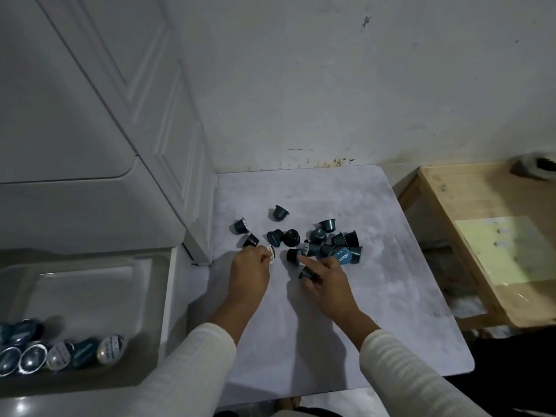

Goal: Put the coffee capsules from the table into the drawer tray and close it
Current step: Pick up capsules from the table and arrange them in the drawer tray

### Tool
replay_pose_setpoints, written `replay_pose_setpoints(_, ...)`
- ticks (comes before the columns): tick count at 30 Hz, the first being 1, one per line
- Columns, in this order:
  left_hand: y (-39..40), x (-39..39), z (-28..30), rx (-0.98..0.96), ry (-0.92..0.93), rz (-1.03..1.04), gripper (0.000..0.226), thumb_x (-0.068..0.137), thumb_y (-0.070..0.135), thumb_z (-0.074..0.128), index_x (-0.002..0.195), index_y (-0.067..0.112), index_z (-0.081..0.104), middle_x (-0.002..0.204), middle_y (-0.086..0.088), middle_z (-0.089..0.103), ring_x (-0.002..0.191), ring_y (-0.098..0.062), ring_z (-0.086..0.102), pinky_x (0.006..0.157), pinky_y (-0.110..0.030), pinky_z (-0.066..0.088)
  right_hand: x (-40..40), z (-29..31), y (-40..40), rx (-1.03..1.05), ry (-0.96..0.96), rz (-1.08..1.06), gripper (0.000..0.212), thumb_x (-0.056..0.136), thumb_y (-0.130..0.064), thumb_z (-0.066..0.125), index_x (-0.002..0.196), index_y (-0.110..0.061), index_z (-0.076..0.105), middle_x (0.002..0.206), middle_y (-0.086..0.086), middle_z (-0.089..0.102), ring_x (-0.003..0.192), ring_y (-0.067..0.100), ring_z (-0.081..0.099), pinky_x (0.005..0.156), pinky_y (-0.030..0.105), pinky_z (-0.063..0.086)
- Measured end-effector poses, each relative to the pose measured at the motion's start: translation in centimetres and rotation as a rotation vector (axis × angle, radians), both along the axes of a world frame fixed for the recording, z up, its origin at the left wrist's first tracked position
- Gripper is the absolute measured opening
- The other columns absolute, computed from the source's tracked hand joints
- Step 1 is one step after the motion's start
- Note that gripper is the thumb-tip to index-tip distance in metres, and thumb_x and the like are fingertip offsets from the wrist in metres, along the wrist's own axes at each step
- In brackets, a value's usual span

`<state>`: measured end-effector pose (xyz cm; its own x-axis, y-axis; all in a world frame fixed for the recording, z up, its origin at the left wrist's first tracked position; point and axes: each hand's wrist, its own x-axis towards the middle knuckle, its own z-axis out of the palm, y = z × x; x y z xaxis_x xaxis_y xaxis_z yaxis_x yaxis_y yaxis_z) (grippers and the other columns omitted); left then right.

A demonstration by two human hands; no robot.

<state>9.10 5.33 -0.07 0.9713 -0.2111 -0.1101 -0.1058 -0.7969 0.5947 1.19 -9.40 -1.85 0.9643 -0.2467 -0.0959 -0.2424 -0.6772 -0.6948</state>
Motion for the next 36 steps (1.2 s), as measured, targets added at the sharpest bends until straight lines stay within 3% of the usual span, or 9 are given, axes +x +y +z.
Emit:
replay_pose_setpoints(8,-0.4,-0.9,0.0,-0.252,0.173,0.207,0.014,0.085,0.002,0.061,0.095,0.005,0.071,0.101,-0.012,0.072,0.088,-0.017,0.066,0.076,-0.019,0.046,-0.7,0.1,-0.4,-0.032,-0.024,-0.035,0.022,0.082,-0.010,0.065,0.104,-0.011,0.068,0.109,0.011,0.060,0.089,0.022,0.061,0.080,0.014,0.040)
replay_pose_setpoints(12,-0.6,-1.0,0.4,-0.294,0.247,0.222,0.016,0.085,0.004,0.060,0.095,0.008,0.071,0.101,-0.011,0.072,0.081,-0.010,0.060,0.073,-0.018,0.043,-0.9,-0.1,-0.6,0.008,-0.054,-0.096,0.017,0.079,-0.017,0.071,0.095,-0.014,0.073,0.102,0.004,0.066,0.077,0.007,0.058,0.072,0.001,0.042)
replay_pose_setpoints(16,-0.5,-1.2,1.1,-0.357,0.316,0.216,0.019,0.087,0.004,0.058,0.102,0.009,0.069,0.105,-0.010,0.071,0.082,-0.013,0.062,0.055,-0.005,0.047,-0.9,0.2,-0.5,0.074,-0.066,-0.220,0.015,0.079,0.000,0.065,0.089,-0.008,0.074,0.096,0.011,0.071,0.079,0.013,0.060,0.079,0.017,0.046)
replay_pose_setpoints(18,-0.3,-1.2,1.7,-0.377,0.340,0.197,0.021,0.087,0.004,0.058,0.103,0.009,0.070,0.103,-0.010,0.070,0.082,-0.012,0.061,0.052,-0.002,0.047,-0.7,0.5,-0.5,0.130,-0.039,-0.279,0.018,0.080,0.003,0.063,0.091,-0.007,0.073,0.097,0.010,0.071,0.083,0.015,0.062,0.079,0.013,0.044)
replay_pose_setpoints(22,0.7,-0.9,3.5,-0.407,0.376,0.146,0.019,0.085,0.008,0.061,0.097,0.015,0.072,0.100,-0.008,0.073,0.083,-0.012,0.063,0.073,-0.019,0.052,-0.2,2.4,-0.5,0.254,-0.053,-0.313,0.017,0.081,0.002,0.063,0.091,-0.007,0.073,0.092,0.006,0.071,0.079,0.011,0.061,0.067,-0.005,0.042)
replay_pose_setpoints(24,1.5,-0.7,4.7,-0.405,0.360,0.102,0.017,0.084,0.010,0.063,0.095,0.018,0.073,0.098,-0.005,0.074,0.083,-0.010,0.063,0.075,-0.020,0.051,0.1,4.0,-0.3,0.339,-0.057,-0.297,0.017,0.082,0.003,0.062,0.092,-0.005,0.073,0.089,0.004,0.069,0.073,0.008,0.061,0.064,-0.003,0.044)
replay_pose_setpoints(28,3.6,-0.3,7.8,-0.449,0.374,-0.021,0.013,0.082,0.014,0.067,0.092,0.021,0.073,0.088,0.000,0.072,0.080,-0.007,0.063,0.052,-0.002,0.043,0.8,7.7,0.1,0.422,-0.062,-0.227,0.018,0.082,0.006,0.060,0.091,-0.004,0.072,0.085,0.007,0.069,0.069,0.005,0.062,0.067,0.008,0.049)
replay_pose_setpoints(32,7.3,0.0,11.0,-0.453,0.325,-0.143,0.017,0.082,0.010,0.066,0.084,0.025,0.074,0.089,-0.001,0.075,0.086,-0.011,0.069,0.077,-0.021,0.053,1.0,12.5,2.2,0.445,-0.018,-0.105,0.016,0.084,0.006,0.058,0.089,-0.002,0.071,0.064,-0.001,0.067,0.044,-0.005,0.055,0.045,0.006,0.042)
replay_pose_setpoints(36,12.7,-0.1,13.8,-0.437,0.297,-0.275,0.026,0.085,0.006,0.063,0.079,0.029,0.072,0.080,0.009,0.072,0.074,0.000,0.064,0.073,-0.016,0.048,1.1,16.6,6.4,0.374,0.014,0.030,0.015,0.085,0.002,0.059,0.089,-0.004,0.072,0.055,-0.008,0.066,0.033,-0.004,0.047,0.037,0.004,0.033)
